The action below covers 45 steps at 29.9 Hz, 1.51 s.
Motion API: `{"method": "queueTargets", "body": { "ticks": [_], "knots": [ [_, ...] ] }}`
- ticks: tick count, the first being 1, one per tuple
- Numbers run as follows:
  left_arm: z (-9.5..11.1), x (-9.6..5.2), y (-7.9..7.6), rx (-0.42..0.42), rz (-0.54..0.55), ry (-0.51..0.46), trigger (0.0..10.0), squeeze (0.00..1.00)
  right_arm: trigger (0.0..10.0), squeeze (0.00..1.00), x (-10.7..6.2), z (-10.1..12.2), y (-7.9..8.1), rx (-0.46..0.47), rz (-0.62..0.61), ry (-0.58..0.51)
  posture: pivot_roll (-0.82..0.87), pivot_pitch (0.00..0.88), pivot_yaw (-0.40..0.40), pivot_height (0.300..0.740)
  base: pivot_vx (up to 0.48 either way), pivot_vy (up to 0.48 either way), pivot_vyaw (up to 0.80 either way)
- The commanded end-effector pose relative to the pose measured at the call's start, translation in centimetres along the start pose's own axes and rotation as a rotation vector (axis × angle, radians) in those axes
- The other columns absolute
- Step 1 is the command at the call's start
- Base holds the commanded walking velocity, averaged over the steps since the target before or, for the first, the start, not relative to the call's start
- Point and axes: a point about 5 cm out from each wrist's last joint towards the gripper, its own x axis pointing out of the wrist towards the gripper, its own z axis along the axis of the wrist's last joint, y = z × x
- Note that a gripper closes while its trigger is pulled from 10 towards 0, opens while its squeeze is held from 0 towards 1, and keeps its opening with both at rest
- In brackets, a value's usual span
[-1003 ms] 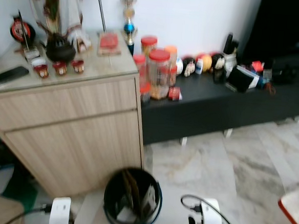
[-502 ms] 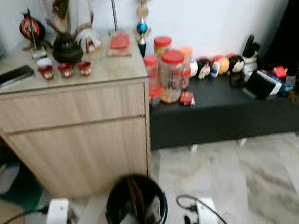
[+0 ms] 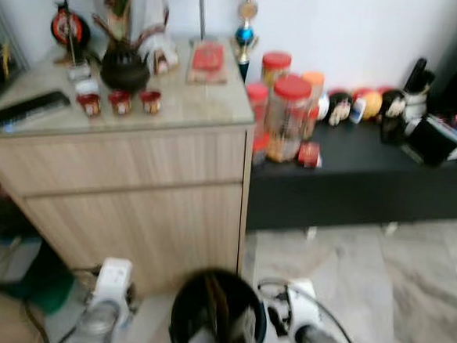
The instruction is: Picking trash to rubbish bin
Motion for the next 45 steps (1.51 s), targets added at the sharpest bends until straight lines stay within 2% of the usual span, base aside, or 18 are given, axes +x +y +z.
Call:
{"method": "queueTargets", "body": {
  "ticks": [1,2,5,7,8,9,15,21,31,32,45],
  "knots": [
    [1.2,0.3,0.0,0.041,-0.019,-0.048,10.0,0.00,10.0,0.00,0.5,2.1,0.9,-0.037,0.063,-0.062,0.11,0.022,0.034,0.740,0.000,0.000,0.00],
    [3.1,0.8,-0.6,0.049,-0.048,-0.113,10.0,0.00,10.0,0.00,0.6,3.4,1.4,-0.072,0.112,-0.090,0.11,0.023,0.033,0.740,0.000,0.000,0.00],
    [4.6,1.1,-1.1,0.064,-0.079,-0.167,10.0,0.00,10.0,0.00,0.8,4.4,1.7,-0.097,0.142,-0.123,0.10,0.028,0.029,0.740,0.000,0.000,0.00],
    [6.8,1.5,-1.8,0.112,-0.101,-0.238,10.0,0.00,10.0,0.00,0.8,6.2,2.2,-0.103,0.182,-0.188,0.09,0.035,0.027,0.740,0.000,0.000,0.00],
    [6.8,1.5,-1.8,0.112,-0.101,-0.238,10.0,0.00,10.0,0.00,0.8,6.2,2.2,-0.103,0.182,-0.188,0.09,0.035,0.027,0.740,0.000,0.000,0.00],
    [7.9,1.6,-2.0,0.122,-0.103,-0.275,10.0,0.00,10.0,0.00,0.8,7.1,2.5,-0.103,0.211,-0.223,0.08,0.040,0.026,0.740,0.000,0.000,0.00],
    [10.3,1.7,-2.6,0.121,-0.132,-0.366,10.0,0.00,10.0,0.00,0.6,9.1,3.4,-0.133,0.307,-0.309,0.06,0.068,0.015,0.740,0.000,0.000,0.00],
    [11.5,1.6,-3.6,0.173,-0.197,-0.426,10.0,0.00,10.0,0.00,0.3,10.6,3.6,-0.142,0.337,-0.388,0.04,0.103,-0.002,0.740,0.000,0.000,0.00],
    [12.0,1.5,-5.0,0.194,-0.299,-0.438,10.0,0.00,10.0,0.00,0.1,11.5,3.9,-0.149,0.358,-0.440,0.03,0.125,-0.006,0.740,0.000,0.000,0.00],
    [12.0,1.5,-5.0,0.184,-0.298,-0.441,10.0,1.00,10.0,0.00,0.1,11.4,4.0,-0.143,0.357,-0.441,0.04,0.124,-0.006,0.740,0.000,0.000,0.00],
    [11.1,1.5,-4.5,0.160,-0.311,-0.414,10.0,1.00,10.0,0.00,0.1,10.6,4.6,-0.139,0.370,-0.426,0.05,0.101,0.001,0.740,0.000,0.000,0.00]
  ]
}}
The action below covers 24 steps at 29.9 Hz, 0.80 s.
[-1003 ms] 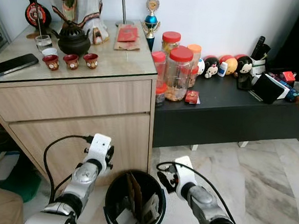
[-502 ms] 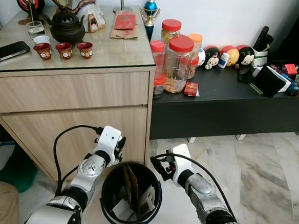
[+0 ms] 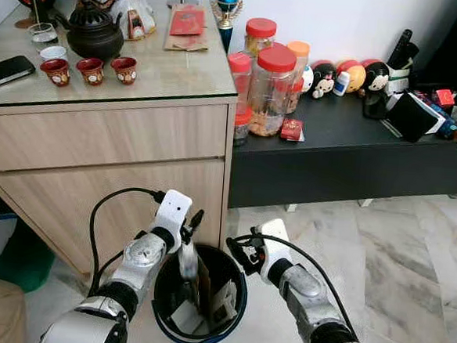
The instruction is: Picking trash to rubbish bin
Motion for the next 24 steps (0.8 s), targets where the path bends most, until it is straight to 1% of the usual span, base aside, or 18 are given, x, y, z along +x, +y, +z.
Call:
{"method": "queueTargets", "body": {
  "ticks": [1,2,3,4,5,6,7,11,12,13,14,15,16,17,20,21,22,24],
  "knots": [
    [-0.6,-0.4,0.1,-0.002,0.004,0.015,10.0,1.00,10.0,0.00,0.0,-0.2,0.2,0.004,0.000,-0.001,0.05,0.092,0.006,0.740,0.000,0.000,0.00],
    [-0.9,-0.5,0.1,-0.001,0.010,0.028,10.0,1.00,10.0,0.00,-0.1,-0.3,0.3,0.010,-0.002,0.003,0.05,0.092,0.006,0.740,0.000,0.000,0.00],
    [-1.2,-0.7,0.2,-0.004,0.017,0.041,10.0,0.71,10.0,0.00,-0.1,-0.5,0.3,0.014,-0.007,0.009,0.05,0.086,0.009,0.740,0.000,0.000,0.00],
    [-1.7,-1.0,0.3,-0.008,0.031,0.054,10.0,0.00,10.0,0.00,-0.2,-0.8,0.2,0.019,-0.017,0.019,0.05,0.081,0.011,0.740,0.000,0.000,0.00],
    [-2.5,-1.6,0.7,-0.029,0.061,0.078,10.0,0.00,10.0,0.00,-0.5,-1.4,0.0,0.028,-0.039,0.040,0.05,0.074,0.015,0.740,0.000,0.000,0.00],
    [-2.5,-1.6,0.7,-0.029,0.061,0.078,10.0,0.00,10.0,0.00,-0.5,-1.4,0.0,0.028,-0.039,0.040,0.05,0.074,0.015,0.740,0.000,0.000,0.00],
    [-3.8,-2.4,1.2,-0.056,0.106,0.123,10.0,0.00,10.0,0.00,-0.9,-2.2,-0.2,0.035,-0.067,0.067,0.06,0.068,0.017,0.740,0.000,0.000,0.00],
    [-7.1,-5.0,2.3,-0.111,0.215,0.254,10.0,0.00,10.0,0.00,-2.0,-4.2,-0.7,0.053,-0.140,0.141,0.06,0.044,0.022,0.740,0.000,0.000,0.00],
    [-8.6,-6.4,2.6,-0.133,0.259,0.314,10.0,0.00,10.0,0.00,-2.6,-5.2,-1.0,0.065,-0.177,0.176,0.06,0.040,0.024,0.740,0.000,0.000,0.00],
    [-10.5,-8.3,2.9,-0.164,0.321,0.394,10.0,0.00,10.0,0.00,-3.6,-6.4,-1.5,0.077,-0.233,0.228,0.06,0.038,0.025,0.740,0.000,0.000,0.00],
    [-11.4,-9.2,3.0,-0.176,0.346,0.433,10.0,0.00,10.0,0.00,-4.1,-7.0,-1.7,0.085,-0.260,0.250,0.07,0.038,0.025,0.740,0.000,0.000,0.00],
    [-11.9,-9.8,3.0,-0.180,0.360,0.454,10.0,0.00,10.0,0.00,-4.3,-7.3,-1.9,0.089,-0.275,0.262,0.07,0.038,0.025,0.740,0.000,0.000,0.00],
    [-13.3,-11.4,2.9,-0.181,0.382,0.527,10.0,0.00,10.0,0.00,-5.2,-8.4,-2.1,0.111,-0.310,0.302,0.07,0.033,0.026,0.740,0.000,0.000,0.00],
    [-14.0,-12.3,2.7,-0.188,0.392,0.563,10.0,0.00,10.0,0.00,-5.7,-8.9,-2.2,0.115,-0.328,0.325,0.07,0.028,0.029,0.740,0.000,0.000,0.00],
    [-15.4,-14.1,2.3,-0.213,0.410,0.636,10.0,0.00,10.0,0.00,-6.8,-10.3,-2.3,0.135,-0.370,0.384,0.07,0.018,0.030,0.740,0.000,0.000,0.00],
    [-16.0,-14.9,2.0,-0.215,0.412,0.666,10.0,0.00,10.0,0.00,-7.4,-11.0,-2.3,0.152,-0.391,0.408,0.07,0.016,0.029,0.740,0.000,0.000,0.00],
    [-16.9,-16.2,1.4,-0.231,0.419,0.717,10.0,0.00,10.0,0.00,-8.5,-12.2,-2.2,0.183,-0.434,0.458,0.07,0.009,0.029,0.740,0.000,0.000,0.00],
    [-17.3,-16.7,1.2,-0.237,0.424,0.738,10.0,0.00,10.0,0.00,-8.8,-12.7,-2.2,0.188,-0.449,0.478,0.08,0.002,0.028,0.740,0.000,0.000,0.00]
  ]
}}
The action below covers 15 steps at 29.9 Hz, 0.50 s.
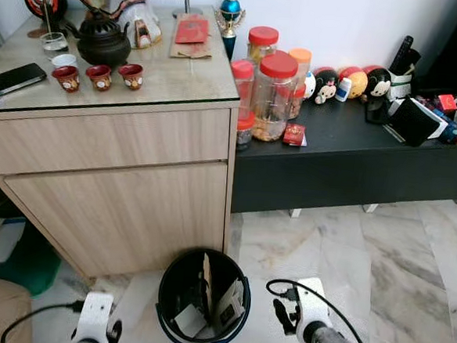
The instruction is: Picking trash to rubbish bin
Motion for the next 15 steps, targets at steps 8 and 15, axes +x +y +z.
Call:
{"method": "queueTargets", "body": {
  "ticks": [8,15],
  "knots": [
    [-1.1,-0.2,-0.4,-0.034,0.024,0.061,10.0,0.00,10.0,0.00,-0.3,-2.0,0.6,0.050,-0.035,0.080,0.07,0.000,0.030,0.740,0.000,0.000,0.00],
    [-0.1,0.1,-0.5,-0.039,0.014,0.038,10.0,0.00,10.0,0.00,-0.2,-1.8,0.9,0.065,-0.033,0.077,0.07,0.000,0.034,0.740,0.000,0.000,0.00]
  ]
}}
